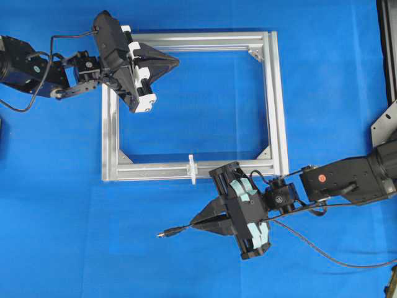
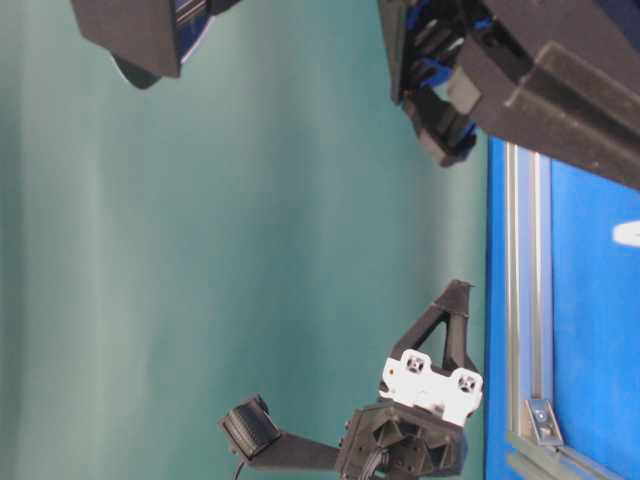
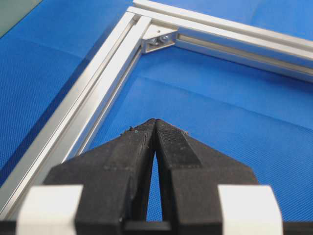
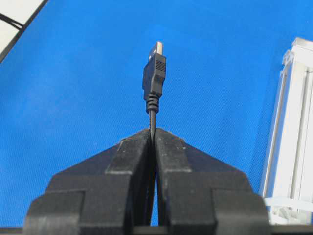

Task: Insert the wire through the string loop located in the center.
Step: 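Lift the cable with the right gripper and carry it toward the zip-tie loop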

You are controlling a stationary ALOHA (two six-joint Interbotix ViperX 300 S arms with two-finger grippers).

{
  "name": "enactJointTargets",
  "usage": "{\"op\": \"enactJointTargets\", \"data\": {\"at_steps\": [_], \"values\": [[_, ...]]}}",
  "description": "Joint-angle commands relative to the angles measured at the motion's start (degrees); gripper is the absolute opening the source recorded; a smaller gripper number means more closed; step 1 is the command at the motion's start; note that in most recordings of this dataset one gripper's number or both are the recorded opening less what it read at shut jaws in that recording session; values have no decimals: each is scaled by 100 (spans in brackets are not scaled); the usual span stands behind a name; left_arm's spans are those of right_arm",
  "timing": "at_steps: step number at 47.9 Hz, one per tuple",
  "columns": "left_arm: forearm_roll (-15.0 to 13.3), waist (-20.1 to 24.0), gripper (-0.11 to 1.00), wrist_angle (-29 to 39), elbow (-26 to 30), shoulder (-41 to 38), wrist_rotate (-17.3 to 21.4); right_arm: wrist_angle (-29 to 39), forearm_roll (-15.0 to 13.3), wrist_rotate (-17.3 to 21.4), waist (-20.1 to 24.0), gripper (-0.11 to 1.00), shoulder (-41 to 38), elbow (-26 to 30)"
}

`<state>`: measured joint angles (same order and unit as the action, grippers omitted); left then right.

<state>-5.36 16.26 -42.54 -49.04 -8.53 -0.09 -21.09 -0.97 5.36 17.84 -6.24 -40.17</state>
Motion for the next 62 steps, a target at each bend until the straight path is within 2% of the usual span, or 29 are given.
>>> {"op": "enactJointTargets", "data": {"at_steps": [1,13,41,62], "values": [[18,9,0,-35,35,185,9,-26,0,-9,26,-2,176,44],[18,9,0,-26,35,185,9,-53,9,18,35,-2,308,-185],[18,9,0,-35,35,185,-18,-88,123,44,26,-2,1564,-1696],[18,0,0,-35,44,176,-18,-88,132,35,-97,-2,1626,-1775]]}}
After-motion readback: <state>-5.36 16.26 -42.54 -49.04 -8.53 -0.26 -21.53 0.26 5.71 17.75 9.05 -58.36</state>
